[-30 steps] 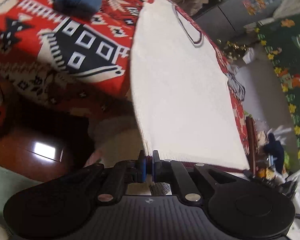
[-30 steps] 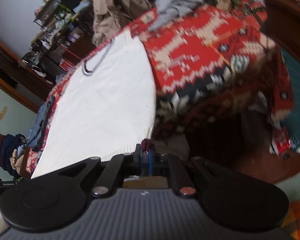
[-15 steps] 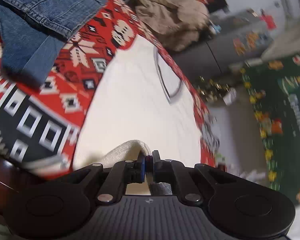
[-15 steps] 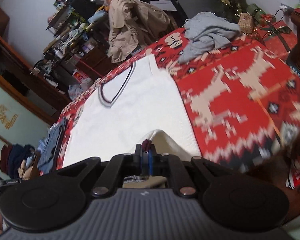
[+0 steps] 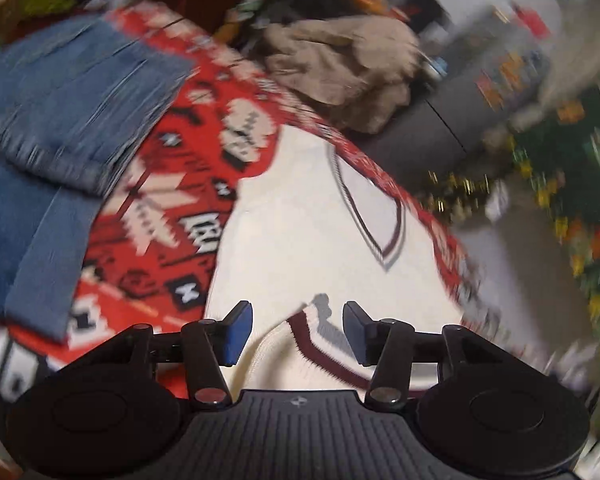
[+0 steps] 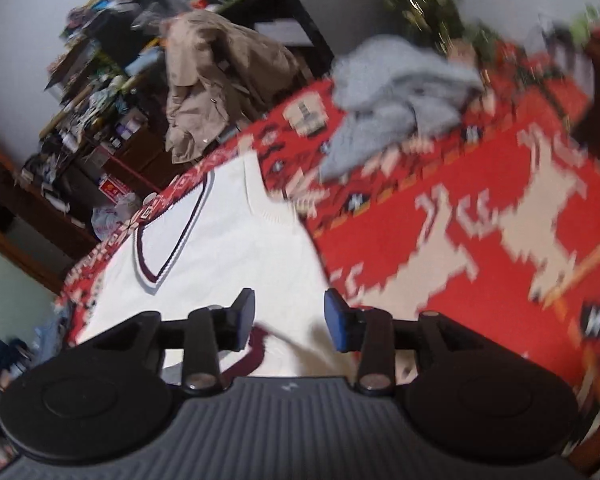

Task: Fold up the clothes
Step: 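Lift the hem with both grippers and fold it toward the V-neck collar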

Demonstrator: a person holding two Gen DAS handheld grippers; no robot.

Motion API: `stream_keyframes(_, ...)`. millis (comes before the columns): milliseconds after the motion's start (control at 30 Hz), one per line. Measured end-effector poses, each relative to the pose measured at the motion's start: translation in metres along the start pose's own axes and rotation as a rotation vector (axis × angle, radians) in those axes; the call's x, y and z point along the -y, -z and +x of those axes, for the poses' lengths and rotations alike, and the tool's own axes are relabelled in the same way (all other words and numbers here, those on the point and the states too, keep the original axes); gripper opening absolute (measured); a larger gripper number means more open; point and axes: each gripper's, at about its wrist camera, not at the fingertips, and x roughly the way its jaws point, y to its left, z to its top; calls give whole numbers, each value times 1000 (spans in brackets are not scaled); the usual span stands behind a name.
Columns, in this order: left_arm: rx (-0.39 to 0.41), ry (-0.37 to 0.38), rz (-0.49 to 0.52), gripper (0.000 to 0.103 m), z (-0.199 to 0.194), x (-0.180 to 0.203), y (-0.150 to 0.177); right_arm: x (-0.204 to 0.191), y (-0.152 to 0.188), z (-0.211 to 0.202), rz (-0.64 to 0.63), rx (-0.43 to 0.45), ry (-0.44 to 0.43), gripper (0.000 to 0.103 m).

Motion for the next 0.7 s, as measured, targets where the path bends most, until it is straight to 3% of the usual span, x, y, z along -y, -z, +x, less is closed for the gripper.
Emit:
stream_keyframes(167, -58, -41, 288, 46, 22, 21, 5, -27, 9, 2, -320, -21, 6, 42)
stream_keyframes(233, -77, -37, 314, 46, 33, 21, 4, -36, 14, 7, -410, -46, -3, 42)
stream_keyframes(433, -150, -8, 357, 44, 57, 20, 0, -44, 19, 21, -506, -89, -41, 42)
stream_keyframes(467, -148, -8, 363, 41, 58, 20, 0, -44, 19, 24, -515, -96, -40, 42)
stream_keyframes(533, -148, -13, 357, 20, 58, 19, -2, -43, 19, 31, -519, -114, -39, 41)
stream_keyframes(567, -147, -18, 345, 7, 59, 17, -3, -40, 19, 34, -498, -131, -48, 39)
stream_keyframes(600, -141, -19, 337, 6, 58, 16, -3, -38, 19, 37, -472, -145, -60, 20)
stream_keyframes(633, -135, -15, 342, 6, 57, 16, -2, -35, 19, 39, -434, -155, -82, 7)
stream_keyframes(700, -118, -26, 370, 6, 51, 21, 1, -31, 19, 38, -378, -146, -102, 7)
